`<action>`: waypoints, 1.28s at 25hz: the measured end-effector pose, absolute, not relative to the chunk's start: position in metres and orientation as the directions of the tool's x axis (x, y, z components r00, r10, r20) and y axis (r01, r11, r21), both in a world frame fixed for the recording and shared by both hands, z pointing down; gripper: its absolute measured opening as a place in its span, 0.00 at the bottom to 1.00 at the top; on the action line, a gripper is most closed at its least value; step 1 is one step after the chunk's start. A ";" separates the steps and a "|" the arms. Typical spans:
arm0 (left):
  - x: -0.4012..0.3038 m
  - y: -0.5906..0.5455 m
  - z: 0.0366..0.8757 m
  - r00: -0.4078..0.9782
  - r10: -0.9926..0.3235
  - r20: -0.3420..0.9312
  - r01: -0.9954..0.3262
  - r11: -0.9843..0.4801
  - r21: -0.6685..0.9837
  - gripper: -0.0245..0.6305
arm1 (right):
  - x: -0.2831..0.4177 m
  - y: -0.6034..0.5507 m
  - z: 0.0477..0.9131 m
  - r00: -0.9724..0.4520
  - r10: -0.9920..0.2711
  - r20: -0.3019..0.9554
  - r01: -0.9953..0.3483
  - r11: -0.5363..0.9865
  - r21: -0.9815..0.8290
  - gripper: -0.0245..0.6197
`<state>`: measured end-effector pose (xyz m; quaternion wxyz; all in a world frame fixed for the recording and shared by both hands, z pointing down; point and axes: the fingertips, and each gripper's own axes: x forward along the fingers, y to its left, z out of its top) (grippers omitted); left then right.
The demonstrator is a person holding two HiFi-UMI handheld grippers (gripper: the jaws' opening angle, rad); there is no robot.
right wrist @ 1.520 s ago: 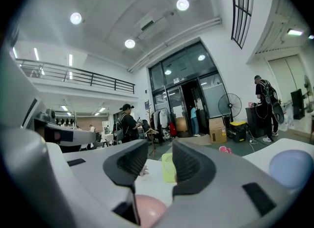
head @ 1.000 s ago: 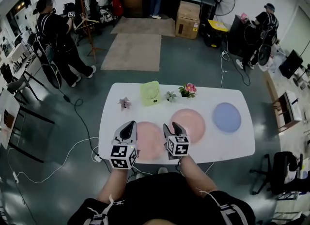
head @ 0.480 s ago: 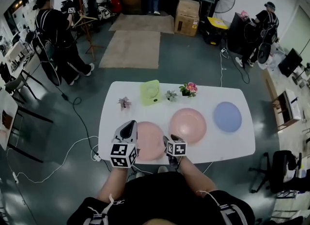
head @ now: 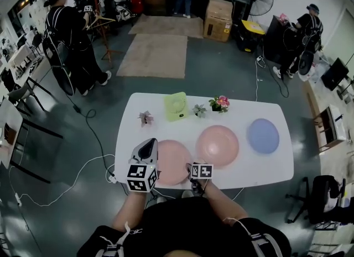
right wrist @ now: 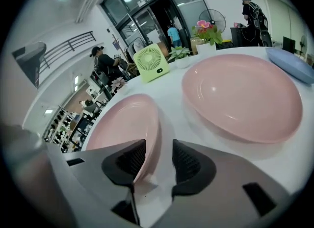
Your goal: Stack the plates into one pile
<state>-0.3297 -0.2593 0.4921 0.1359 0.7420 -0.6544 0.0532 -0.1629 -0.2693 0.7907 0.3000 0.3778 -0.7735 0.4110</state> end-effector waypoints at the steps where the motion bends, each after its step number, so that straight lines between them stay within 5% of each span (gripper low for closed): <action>1: -0.331 -0.259 0.492 0.135 -0.957 0.256 -0.986 -0.103 0.132 0.06 | -0.162 -0.270 0.792 -0.537 -0.334 0.775 -0.832 0.364 -0.419 0.31; 7: -0.329 -0.257 0.492 0.136 -0.958 0.253 -0.986 -0.105 0.132 0.06 | -0.165 -0.266 0.794 -0.584 -0.283 0.761 -0.810 0.258 -0.526 0.11; 23: -0.320 -0.247 0.487 0.163 -0.956 0.245 -0.983 -0.135 0.128 0.06 | -0.164 -0.273 0.753 -0.680 -0.351 0.644 -0.718 0.141 -0.682 0.12; 32: -0.303 -0.248 0.484 0.212 -0.951 0.226 -0.974 -0.186 0.131 0.06 | -0.130 -0.305 0.694 -0.674 -0.501 0.543 -0.660 0.078 -0.747 0.11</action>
